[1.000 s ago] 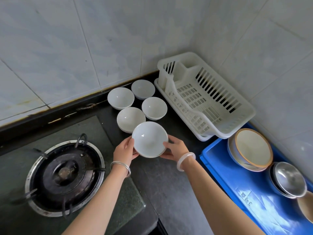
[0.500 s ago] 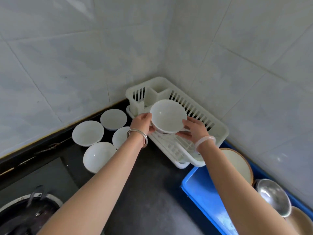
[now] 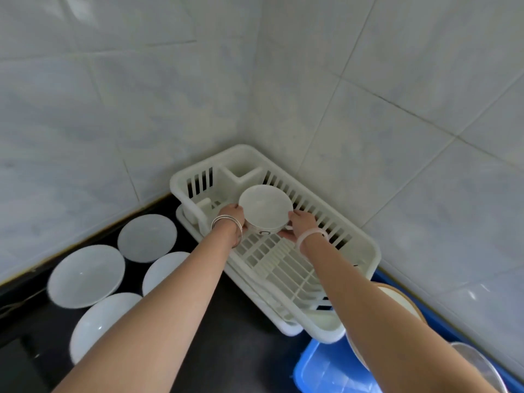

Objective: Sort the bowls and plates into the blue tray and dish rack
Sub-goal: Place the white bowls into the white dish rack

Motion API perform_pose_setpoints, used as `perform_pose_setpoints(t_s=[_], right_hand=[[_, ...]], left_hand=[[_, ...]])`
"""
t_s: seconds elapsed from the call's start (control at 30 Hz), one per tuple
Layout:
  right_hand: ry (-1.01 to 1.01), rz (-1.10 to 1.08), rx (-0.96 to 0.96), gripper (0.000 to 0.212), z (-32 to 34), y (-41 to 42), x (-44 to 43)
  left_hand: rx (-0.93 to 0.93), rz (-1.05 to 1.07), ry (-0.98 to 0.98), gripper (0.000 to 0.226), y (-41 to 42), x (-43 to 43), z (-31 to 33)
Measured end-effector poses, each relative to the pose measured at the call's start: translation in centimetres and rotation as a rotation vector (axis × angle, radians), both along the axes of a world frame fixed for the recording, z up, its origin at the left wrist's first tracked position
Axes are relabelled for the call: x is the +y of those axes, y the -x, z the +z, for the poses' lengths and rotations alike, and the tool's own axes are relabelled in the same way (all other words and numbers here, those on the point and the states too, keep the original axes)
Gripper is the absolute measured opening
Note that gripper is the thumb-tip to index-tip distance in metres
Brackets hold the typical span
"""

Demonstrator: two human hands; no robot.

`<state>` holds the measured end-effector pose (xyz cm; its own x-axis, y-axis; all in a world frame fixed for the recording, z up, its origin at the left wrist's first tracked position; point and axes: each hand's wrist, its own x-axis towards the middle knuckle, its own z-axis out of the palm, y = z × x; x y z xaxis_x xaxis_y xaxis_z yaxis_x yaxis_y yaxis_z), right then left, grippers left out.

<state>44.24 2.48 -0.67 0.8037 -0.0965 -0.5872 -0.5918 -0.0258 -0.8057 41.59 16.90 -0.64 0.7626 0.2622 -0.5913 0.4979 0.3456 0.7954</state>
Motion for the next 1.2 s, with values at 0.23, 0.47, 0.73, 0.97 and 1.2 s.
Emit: perform_pose_setpoints(t_s=[0.23,0.47,0.73,0.97,1.2], right_hand=[[0.059,-0.015,-0.027,0.037,-2.8,-2.6,0.7],[0.018,-0.025,-0.099,0.038,-4.6,-2.4,0.8],[0.092,0.104,-0.024,0.043,-3.2,-1.6,1.1],[0.152,0.046,-0.150,0.025,-0.8,0.0,0.1],[0.122,0.168,-0.336,0.027,3.6,6.5,1.8]], left_hand=[[0.046,0.004,0.016,0.035,-2.4,0.0,-2.4],[0.049,0.010,-0.015,0.035,-3.0,0.1,-3.1],[0.026,-0.028,-0.210,0.041,-2.6,-0.3,-2.5],[0.017,-0.170,-0.433,0.040,-0.9,0.2,0.1],[-0.152,-0.177,-0.543,0.027,5.8,0.7,3.9]])
